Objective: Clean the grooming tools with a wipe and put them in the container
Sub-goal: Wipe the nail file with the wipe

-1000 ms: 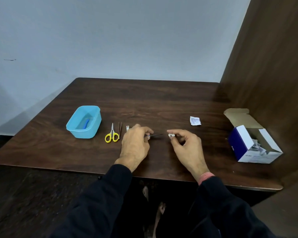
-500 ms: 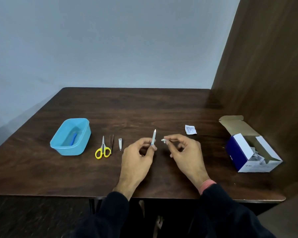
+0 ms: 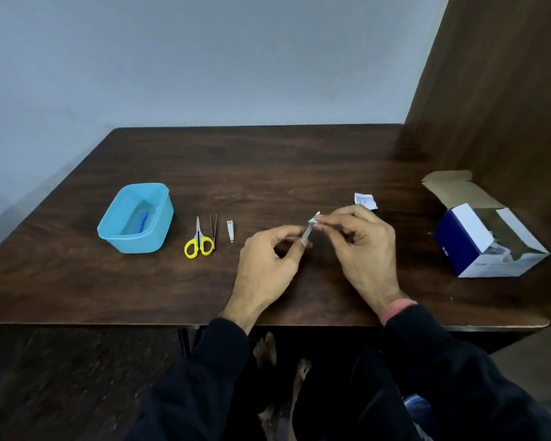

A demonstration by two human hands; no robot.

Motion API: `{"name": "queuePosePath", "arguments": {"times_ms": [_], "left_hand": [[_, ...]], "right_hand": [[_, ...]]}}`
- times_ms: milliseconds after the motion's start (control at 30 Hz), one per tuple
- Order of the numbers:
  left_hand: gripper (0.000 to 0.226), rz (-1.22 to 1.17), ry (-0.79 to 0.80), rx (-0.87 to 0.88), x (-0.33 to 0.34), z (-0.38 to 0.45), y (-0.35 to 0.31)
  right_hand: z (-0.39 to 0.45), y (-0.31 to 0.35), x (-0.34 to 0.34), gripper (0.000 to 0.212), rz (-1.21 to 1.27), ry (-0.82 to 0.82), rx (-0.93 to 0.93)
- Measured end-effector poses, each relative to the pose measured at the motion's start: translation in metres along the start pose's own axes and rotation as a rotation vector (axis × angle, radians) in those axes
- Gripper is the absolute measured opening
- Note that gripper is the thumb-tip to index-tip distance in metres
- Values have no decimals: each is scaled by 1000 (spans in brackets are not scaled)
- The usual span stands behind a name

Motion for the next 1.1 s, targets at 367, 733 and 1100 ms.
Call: {"name": "queuePosePath", "arguments": {"times_ms": [367, 733, 1100], "left_hand": [[24, -109, 10, -3, 0, 1, 2], [23, -93, -31, 15, 1, 0, 7], [23, -122, -88, 42, 4, 1, 10]], "right_hand": [[-4, 1, 7, 27, -168, 132, -81], [-3, -2, 1, 16, -148, -19, -17], [-1, -4, 2, 15, -123, 25, 18]]}}
Point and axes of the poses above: each hand's wrist, its own z-axis towards the middle knuckle, its own x-axis out of the palm, y = z × x, the point moved 3 cm from there along z, towards the middle knuckle, and after that the axes turned 11 degrees about z, right-handed, at the moved point
